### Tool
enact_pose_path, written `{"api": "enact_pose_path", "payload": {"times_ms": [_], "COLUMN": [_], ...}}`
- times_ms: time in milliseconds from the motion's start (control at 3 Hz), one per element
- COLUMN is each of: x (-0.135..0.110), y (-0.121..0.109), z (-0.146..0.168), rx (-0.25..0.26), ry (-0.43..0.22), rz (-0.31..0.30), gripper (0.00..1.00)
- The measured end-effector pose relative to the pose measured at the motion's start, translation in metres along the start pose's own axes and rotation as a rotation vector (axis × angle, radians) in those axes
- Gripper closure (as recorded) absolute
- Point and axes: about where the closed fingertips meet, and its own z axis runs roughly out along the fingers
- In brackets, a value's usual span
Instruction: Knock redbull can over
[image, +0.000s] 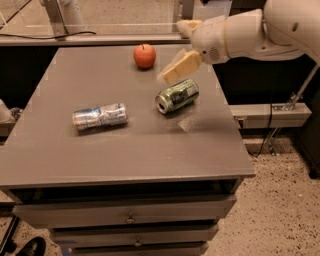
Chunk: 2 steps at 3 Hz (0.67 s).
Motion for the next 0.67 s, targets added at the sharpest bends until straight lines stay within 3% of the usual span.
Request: {"api": "enact_pose_path", "payload": {"times_ms": [333,667], "x": [0.013,0.001], "y": [-0.046,-0.058], "z": [-0.042,-0.051], "rx": [0.066,0.091], "ry": [-0.061,-0.081], "rz": [-0.006,-0.025], "gripper": [0.0,0.0]}}
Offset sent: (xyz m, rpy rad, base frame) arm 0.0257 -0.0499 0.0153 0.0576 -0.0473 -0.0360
